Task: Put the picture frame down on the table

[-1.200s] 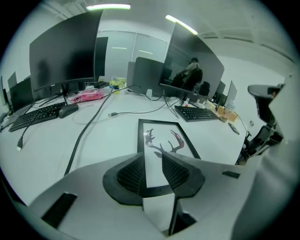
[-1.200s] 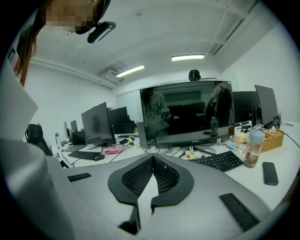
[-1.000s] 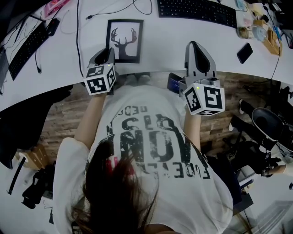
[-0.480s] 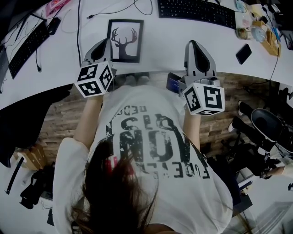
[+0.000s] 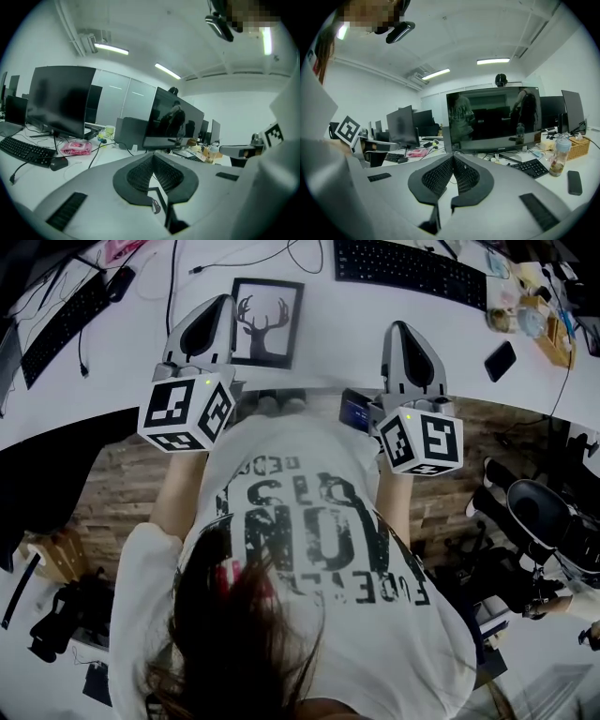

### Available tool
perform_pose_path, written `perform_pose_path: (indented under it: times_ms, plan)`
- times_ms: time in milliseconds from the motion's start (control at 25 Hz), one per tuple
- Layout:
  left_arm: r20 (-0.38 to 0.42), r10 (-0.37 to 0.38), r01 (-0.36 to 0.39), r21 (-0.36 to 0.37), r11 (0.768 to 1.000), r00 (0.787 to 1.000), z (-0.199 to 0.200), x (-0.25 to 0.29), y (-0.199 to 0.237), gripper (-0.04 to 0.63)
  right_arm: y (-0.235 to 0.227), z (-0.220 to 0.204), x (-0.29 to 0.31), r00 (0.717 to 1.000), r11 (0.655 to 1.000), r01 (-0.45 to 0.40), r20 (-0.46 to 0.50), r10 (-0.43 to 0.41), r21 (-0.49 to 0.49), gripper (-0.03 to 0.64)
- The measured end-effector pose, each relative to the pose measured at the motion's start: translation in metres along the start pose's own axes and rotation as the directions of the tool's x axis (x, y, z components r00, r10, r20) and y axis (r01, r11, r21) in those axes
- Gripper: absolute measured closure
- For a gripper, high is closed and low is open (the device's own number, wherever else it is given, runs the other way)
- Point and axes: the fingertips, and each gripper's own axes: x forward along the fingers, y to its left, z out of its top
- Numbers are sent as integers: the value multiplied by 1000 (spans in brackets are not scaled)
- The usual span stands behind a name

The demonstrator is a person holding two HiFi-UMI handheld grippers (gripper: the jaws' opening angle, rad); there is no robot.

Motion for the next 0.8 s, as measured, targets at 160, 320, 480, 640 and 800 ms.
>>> perform_pose_path:
  times_ms: [160,320,480,640,800]
  plan:
    - [41,2,-1,-11,1000,999,14,-10,-3,594,6,2,3,1000,1000,-16,-1,16,-8,617]
    - [68,15,-14,-18,1000,998,23,-17,-3,594,10,4,6,1000,999,-31,-4,31,-18,617]
    - [97,23,-20,-31,999,995,31,-23,-4,594,10,9,9,999,999,-37,1,37,-29,617]
    - [120,24,-21,-27,999,993,39,-30,-7,594,13,16,9,999,998,-46,12,46,-40,617]
    - [121,32,-29,-21,999,992,39,-35,-8,594,18,16,7,998,997,-61,9,61,-43,617]
